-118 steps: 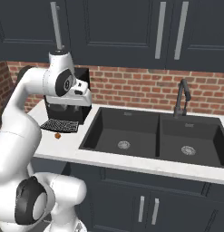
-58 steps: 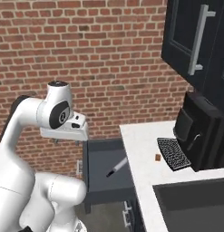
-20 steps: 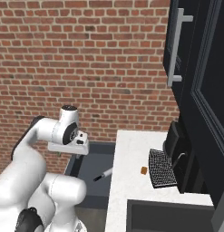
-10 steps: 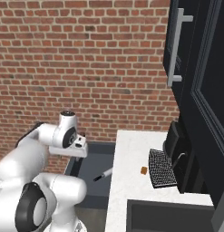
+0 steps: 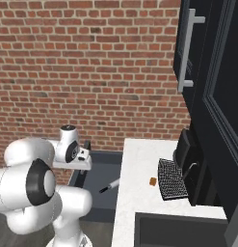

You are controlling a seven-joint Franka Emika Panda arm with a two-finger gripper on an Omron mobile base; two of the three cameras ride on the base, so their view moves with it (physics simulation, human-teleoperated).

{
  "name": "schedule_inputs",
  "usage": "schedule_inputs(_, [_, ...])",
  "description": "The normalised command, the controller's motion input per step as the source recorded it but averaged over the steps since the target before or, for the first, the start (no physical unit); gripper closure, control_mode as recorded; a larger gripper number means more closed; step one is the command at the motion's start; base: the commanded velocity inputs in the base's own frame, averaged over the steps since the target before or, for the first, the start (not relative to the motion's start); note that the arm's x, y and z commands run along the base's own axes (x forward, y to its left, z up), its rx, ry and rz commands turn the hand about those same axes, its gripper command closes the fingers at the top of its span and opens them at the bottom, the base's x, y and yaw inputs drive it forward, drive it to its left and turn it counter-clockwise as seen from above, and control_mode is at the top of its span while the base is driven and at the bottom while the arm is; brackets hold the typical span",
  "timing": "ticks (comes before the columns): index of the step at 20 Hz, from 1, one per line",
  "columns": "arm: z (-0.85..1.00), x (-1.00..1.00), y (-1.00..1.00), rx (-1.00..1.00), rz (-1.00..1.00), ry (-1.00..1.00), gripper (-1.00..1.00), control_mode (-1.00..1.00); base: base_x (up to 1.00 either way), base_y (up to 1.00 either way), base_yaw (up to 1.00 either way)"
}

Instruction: Pick the rolling pin from the drawer and place it on the counter.

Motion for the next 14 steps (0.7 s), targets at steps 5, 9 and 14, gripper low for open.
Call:
schedule_inputs(5, [-0.27, 0.41, 0.03, -0.06, 0.00, 0.02, -1.00, -1.00, 0.00, 0.00, 0.00])
schedule_inputs(9, [-0.52, 0.07, 0.21, -0.05, 0.00, 0.03, -1.00, -1.00, 0.00, 0.00, 0.00])
schedule_inputs(14, [-0.65, 0.00, 0.06, -0.02, 0.00, 0.05, -1.00, -1.00, 0.00, 0.00, 0.00])
